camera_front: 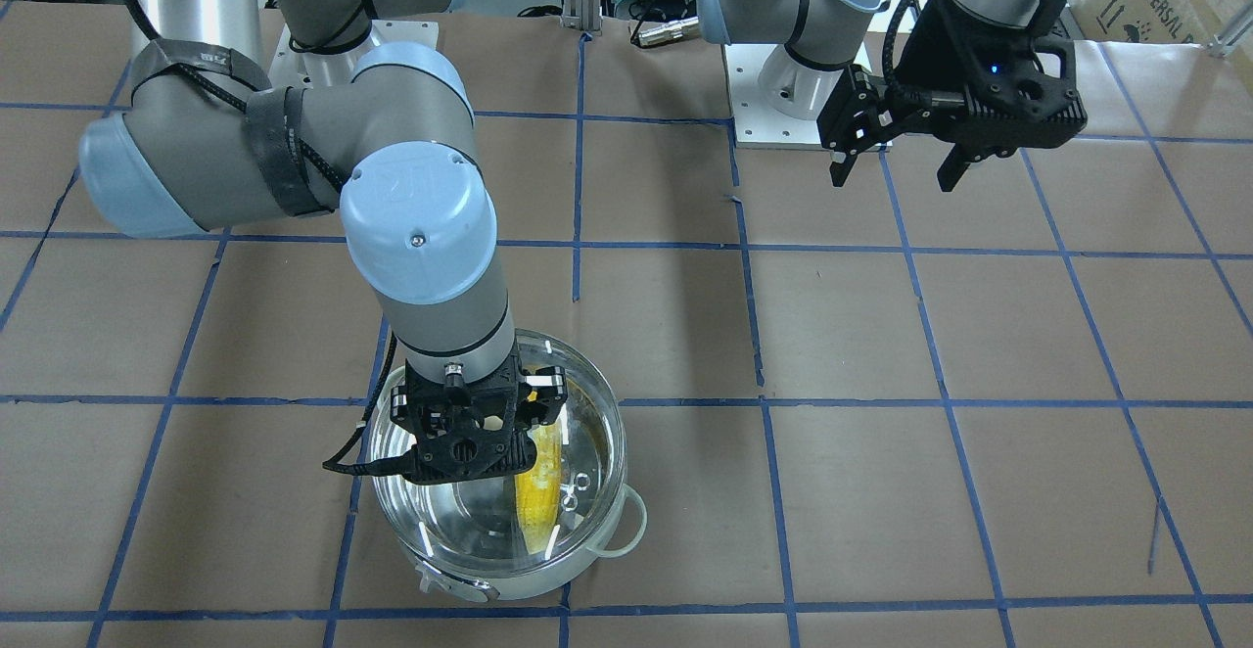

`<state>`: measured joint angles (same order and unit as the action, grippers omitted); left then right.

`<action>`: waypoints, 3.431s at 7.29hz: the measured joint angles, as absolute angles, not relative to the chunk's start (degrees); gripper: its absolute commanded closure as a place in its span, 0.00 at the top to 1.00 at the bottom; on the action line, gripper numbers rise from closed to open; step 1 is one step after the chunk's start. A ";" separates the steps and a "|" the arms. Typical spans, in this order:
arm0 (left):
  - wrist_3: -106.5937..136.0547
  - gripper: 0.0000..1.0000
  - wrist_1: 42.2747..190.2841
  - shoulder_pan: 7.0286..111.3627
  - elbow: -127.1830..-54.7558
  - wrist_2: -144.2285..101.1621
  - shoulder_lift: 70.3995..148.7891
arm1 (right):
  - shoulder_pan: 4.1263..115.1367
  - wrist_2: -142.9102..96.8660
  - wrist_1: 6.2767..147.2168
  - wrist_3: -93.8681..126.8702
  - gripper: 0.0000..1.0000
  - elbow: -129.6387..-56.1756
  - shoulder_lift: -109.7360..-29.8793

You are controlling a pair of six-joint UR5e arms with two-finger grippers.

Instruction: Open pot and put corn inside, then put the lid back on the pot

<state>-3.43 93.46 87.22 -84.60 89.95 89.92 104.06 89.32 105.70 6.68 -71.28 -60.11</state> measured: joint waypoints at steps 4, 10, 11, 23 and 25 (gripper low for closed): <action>-3.54 1.00 93.66 87.15 -84.53 90.64 90.34 | 104.02 89.09 105.73 6.62 0.42 -71.11 -59.75; -3.78 1.00 93.55 87.10 -84.54 90.39 90.35 | 103.97 89.57 106.18 6.47 0.62 -70.92 -59.76; -3.78 1.00 93.53 87.10 -84.59 90.34 90.35 | 103.97 89.60 106.33 6.49 0.62 -70.92 -59.77; -3.69 1.00 93.44 87.16 -84.96 90.38 90.29 | 104.02 89.24 106.17 6.98 0.44 -71.05 -59.74; -3.69 1.00 93.43 87.18 -85.01 90.39 90.27 | 103.92 89.05 106.15 6.93 0.44 -70.82 -59.75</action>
